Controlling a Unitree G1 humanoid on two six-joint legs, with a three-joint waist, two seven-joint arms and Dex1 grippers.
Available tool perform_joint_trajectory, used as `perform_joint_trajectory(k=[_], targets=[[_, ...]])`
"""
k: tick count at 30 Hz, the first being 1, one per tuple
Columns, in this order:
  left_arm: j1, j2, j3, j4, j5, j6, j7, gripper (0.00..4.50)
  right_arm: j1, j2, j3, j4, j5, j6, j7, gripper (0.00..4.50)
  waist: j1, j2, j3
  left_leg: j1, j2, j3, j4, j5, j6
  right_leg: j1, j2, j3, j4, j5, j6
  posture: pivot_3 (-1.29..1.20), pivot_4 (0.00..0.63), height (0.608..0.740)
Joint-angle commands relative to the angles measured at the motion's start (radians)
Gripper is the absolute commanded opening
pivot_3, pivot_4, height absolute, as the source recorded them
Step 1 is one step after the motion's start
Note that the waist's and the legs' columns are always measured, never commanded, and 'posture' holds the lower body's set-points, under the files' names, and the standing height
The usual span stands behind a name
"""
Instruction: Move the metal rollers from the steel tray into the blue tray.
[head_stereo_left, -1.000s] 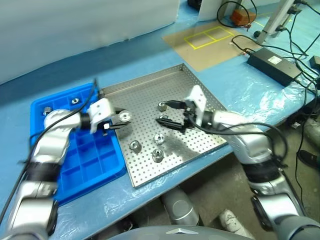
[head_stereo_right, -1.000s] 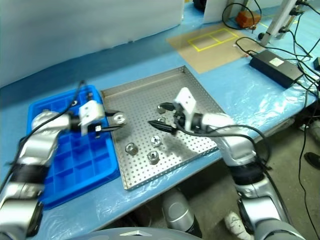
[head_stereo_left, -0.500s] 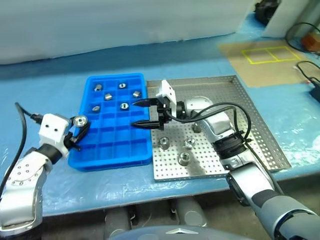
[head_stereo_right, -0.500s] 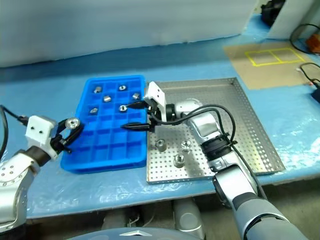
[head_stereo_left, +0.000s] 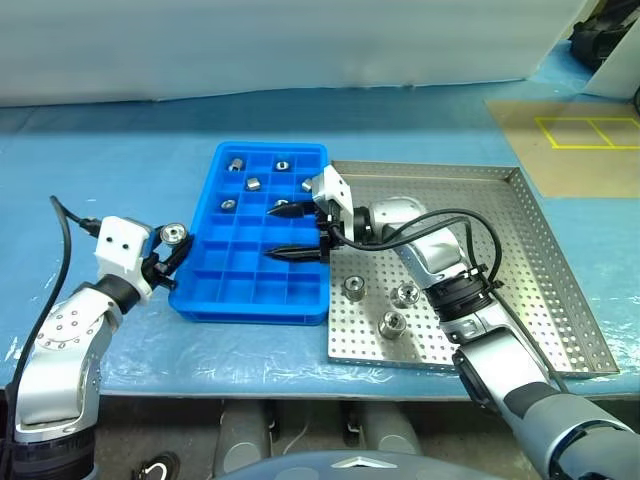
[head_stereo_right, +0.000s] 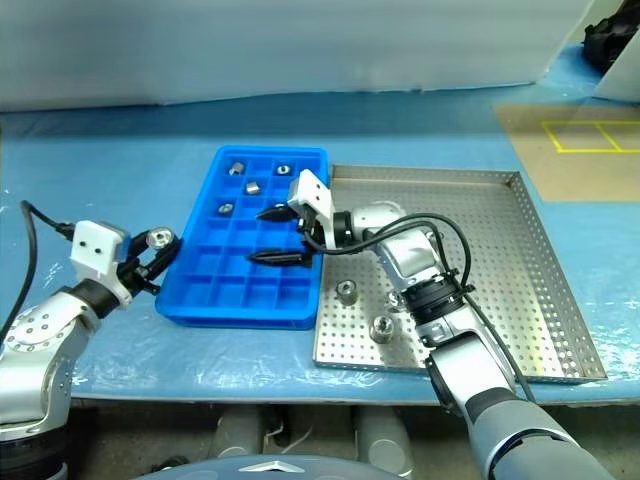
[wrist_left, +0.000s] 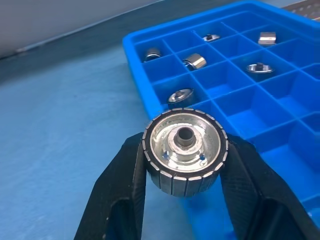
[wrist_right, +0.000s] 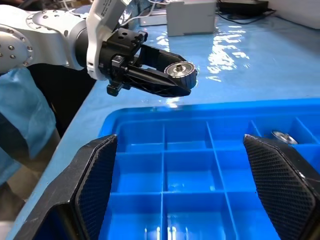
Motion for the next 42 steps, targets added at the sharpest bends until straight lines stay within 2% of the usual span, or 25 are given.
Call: perform_joint_trajectory(k=[1,10,17,23,28,31,36,40,42], targets=[[-0.025,0.034,-0.016,0.004,-0.022,-0.021,-0.020,1.72,0.004,-0.004,-0.032,-0.063,0.009,0.004,-0.016,4.14,-0.003,0.000,0.000,-0.001,0.001,0.000,0.000,0.001,-0.001,-0.001,0.001,0.000,0.001,0.000,0.000,-0.37,0.150,0.740],[0.018,0.062,-0.049,0.021,-0.073,0.012,-0.062,1.72,0.028,-0.010,-0.037,-0.094,0.005,0.017,-0.046,4.14,-0.015,0.000,0.000,0.000,0.008,0.001,-0.002,0.003,-0.005,-0.003,0.009,0.002,0.001,0.000,-0.004,-0.39,0.150,0.740],[-0.008,0.087,-0.047,0.057,-0.063,0.008,-0.035,4.05,0.029,-0.014,-0.040,-0.094,0.007,0.019,-0.053,4.14,-0.015,0.000,0.000,0.001,0.011,0.001,-0.003,0.005,-0.009,-0.004,0.012,0.002,0.001,0.002,-0.008,-0.40,0.150,0.740],[-0.096,0.126,-0.089,0.040,-0.099,0.008,-0.084,4.05,0.033,-0.029,-0.057,-0.109,0.012,0.031,-0.065,4.14,-0.016,0.000,0.000,0.001,0.010,0.000,-0.003,0.005,-0.009,-0.004,0.012,0.003,0.002,0.002,-0.008,-0.44,0.150,0.740],[-0.258,0.208,-0.204,0.023,-0.187,0.037,-0.268,4.05,0.056,-0.099,-0.103,-0.156,0.029,0.071,-0.058,4.14,-0.015,0.000,0.000,0.001,0.010,0.001,-0.003,0.006,-0.009,-0.004,0.012,0.003,0.001,0.003,-0.008,-0.52,0.150,0.740],[-0.385,0.252,-0.318,0.136,-0.153,-0.028,-0.404,4.05,0.117,-0.198,-0.127,-0.211,0.018,0.089,-0.041,4.14,-0.017,0.000,0.000,0.001,0.010,0.002,-0.003,0.006,-0.009,-0.004,0.012,0.004,0.001,0.003,-0.008,-0.61,0.150,0.740],[-0.585,0.244,-0.488,0.346,-0.112,-0.098,-0.623,4.05,0.238,-0.338,-0.183,-0.334,0.013,0.118,-0.061,4.14,-0.047,0.000,-0.001,0.003,0.010,0.007,-0.004,0.005,-0.008,-0.005,0.013,0.009,0.000,0.003,-0.008,-0.70,0.150,0.740],[-0.711,0.228,-0.642,0.512,-0.026,-0.214,-0.822,4.05,0.320,-0.375,-0.249,-0.456,0.041,0.180,-0.135,4.14,-0.102,0.000,-0.001,0.003,0.010,0.014,-0.004,0.004,-0.005,-0.008,0.013,0.016,0.000,0.003,-0.008,-0.83,0.150,0.740],[-0.768,0.202,-0.679,0.590,-0.005,-0.253,-0.882,4.05,0.365,-0.381,-0.258,-0.505,0.034,0.196,-0.170,4.14,-0.134,0.000,-0.001,0.003,0.010,0.016,-0.004,0.002,-0.003,-0.008,0.013,0.018,-0.001,0.003,-0.008,-0.87,0.150,0.740]])
